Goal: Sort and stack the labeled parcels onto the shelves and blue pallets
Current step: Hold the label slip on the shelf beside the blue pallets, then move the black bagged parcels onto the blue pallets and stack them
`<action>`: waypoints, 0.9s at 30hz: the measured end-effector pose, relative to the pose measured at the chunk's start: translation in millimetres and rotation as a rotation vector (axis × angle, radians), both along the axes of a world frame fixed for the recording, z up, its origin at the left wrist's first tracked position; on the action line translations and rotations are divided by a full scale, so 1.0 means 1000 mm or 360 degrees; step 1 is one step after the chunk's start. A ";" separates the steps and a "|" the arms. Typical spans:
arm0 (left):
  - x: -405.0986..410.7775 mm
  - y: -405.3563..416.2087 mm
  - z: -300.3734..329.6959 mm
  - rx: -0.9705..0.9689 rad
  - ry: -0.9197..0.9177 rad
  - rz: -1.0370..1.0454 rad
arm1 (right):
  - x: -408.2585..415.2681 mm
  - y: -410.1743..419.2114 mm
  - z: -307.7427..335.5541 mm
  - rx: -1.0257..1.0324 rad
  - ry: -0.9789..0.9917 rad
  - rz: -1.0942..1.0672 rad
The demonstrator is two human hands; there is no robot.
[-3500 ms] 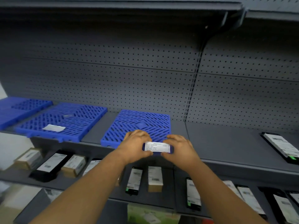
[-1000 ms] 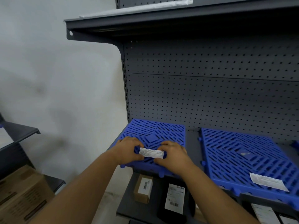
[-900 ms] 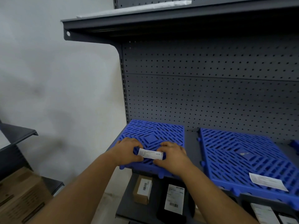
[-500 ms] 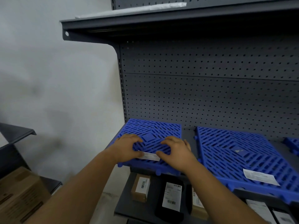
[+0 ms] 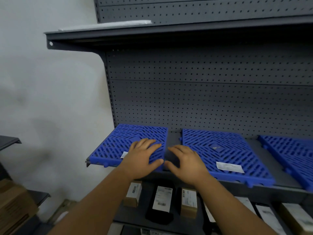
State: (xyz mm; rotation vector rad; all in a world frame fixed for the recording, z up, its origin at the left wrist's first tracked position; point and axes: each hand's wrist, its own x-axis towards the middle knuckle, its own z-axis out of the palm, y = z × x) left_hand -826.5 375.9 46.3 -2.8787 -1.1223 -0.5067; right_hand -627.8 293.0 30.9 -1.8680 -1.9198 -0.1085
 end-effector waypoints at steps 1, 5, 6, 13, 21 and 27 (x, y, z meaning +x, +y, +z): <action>0.009 -0.007 0.004 -0.0006 -0.0010 0.0003 | 0.008 -0.008 0.003 0.0012 0.0012 -0.0003; 0.053 -0.042 0.012 -0.0036 -0.0026 -0.0012 | 0.055 -0.051 0.011 0.0031 0.0061 -0.0028; 0.067 -0.053 0.013 -0.0048 -0.0031 -0.0025 | 0.070 -0.065 0.012 0.0051 0.0073 -0.0048; 0.185 -0.135 0.021 -0.0087 -0.0143 -0.0158 | 0.179 -0.164 0.024 0.0103 0.0153 -0.0230; 0.312 -0.208 0.022 -0.0128 -0.0154 -0.0309 | 0.295 -0.252 0.029 0.0071 0.0105 -0.0456; 0.401 -0.232 0.026 -0.0170 -0.0177 -0.0487 | 0.370 -0.290 0.022 0.0102 0.0149 -0.0587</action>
